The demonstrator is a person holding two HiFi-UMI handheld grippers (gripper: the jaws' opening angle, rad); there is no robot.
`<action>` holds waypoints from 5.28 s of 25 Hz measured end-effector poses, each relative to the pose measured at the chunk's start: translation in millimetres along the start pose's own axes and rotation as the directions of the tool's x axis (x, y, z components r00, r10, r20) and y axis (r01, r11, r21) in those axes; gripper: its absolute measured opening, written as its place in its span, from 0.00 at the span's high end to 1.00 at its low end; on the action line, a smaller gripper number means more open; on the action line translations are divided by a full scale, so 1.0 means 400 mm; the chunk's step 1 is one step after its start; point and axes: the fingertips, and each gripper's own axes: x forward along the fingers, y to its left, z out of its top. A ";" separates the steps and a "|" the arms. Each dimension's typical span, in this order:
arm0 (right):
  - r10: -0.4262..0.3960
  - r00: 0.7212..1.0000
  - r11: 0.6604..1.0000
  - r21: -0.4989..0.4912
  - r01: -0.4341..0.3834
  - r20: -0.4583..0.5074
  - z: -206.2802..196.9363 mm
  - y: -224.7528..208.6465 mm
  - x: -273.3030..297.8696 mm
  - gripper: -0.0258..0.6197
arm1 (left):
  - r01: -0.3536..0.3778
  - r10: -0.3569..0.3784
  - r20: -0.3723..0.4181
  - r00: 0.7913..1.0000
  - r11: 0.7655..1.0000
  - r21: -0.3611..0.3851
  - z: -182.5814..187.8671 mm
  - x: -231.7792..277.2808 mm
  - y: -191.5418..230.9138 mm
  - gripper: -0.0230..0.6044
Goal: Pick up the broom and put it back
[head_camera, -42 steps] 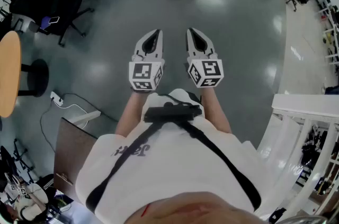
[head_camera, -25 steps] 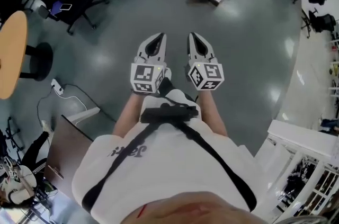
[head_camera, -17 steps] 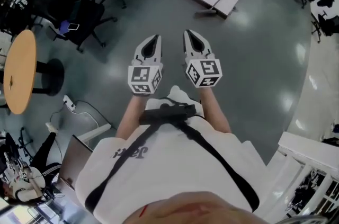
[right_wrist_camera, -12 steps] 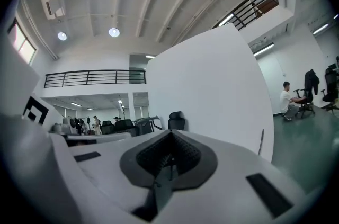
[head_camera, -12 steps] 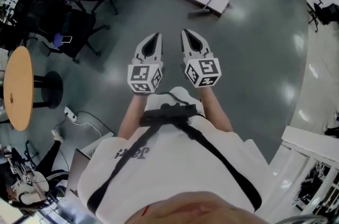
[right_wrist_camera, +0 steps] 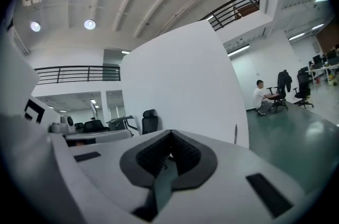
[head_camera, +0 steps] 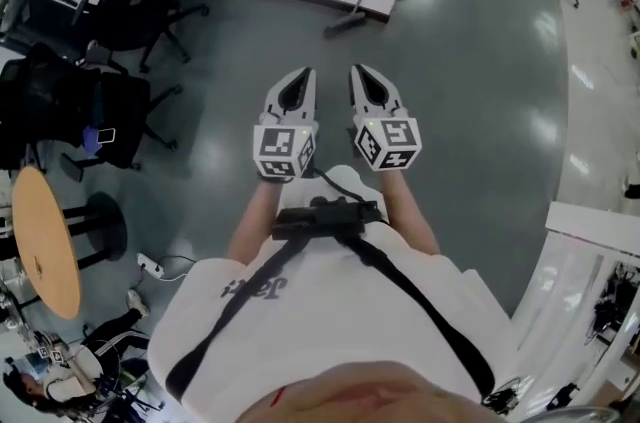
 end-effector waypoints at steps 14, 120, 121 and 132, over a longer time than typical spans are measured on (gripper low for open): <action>-0.153 0.988 0.988 -0.003 0.153 0.022 0.133 -0.182 0.515 0.95 | 0.165 -0.165 0.014 0.986 0.986 -0.001 0.136 0.504 0.313 0.95; -0.517 0.695 0.827 -0.082 0.556 -0.501 -0.591 -1.437 1.301 0.81 | 0.349 -0.407 -0.448 0.796 0.914 -0.209 -0.551 1.733 0.440 0.95; -0.530 0.691 0.822 -0.096 0.561 -0.492 -0.569 -1.420 1.295 0.81 | 0.339 -0.403 -0.446 0.799 0.915 -0.220 -0.534 1.726 0.447 0.95; -0.674 0.681 0.732 -0.132 0.669 -0.285 -0.181 -1.293 1.160 0.81 | 0.328 -0.387 -0.352 0.852 0.919 -0.218 -0.251 1.630 0.455 0.95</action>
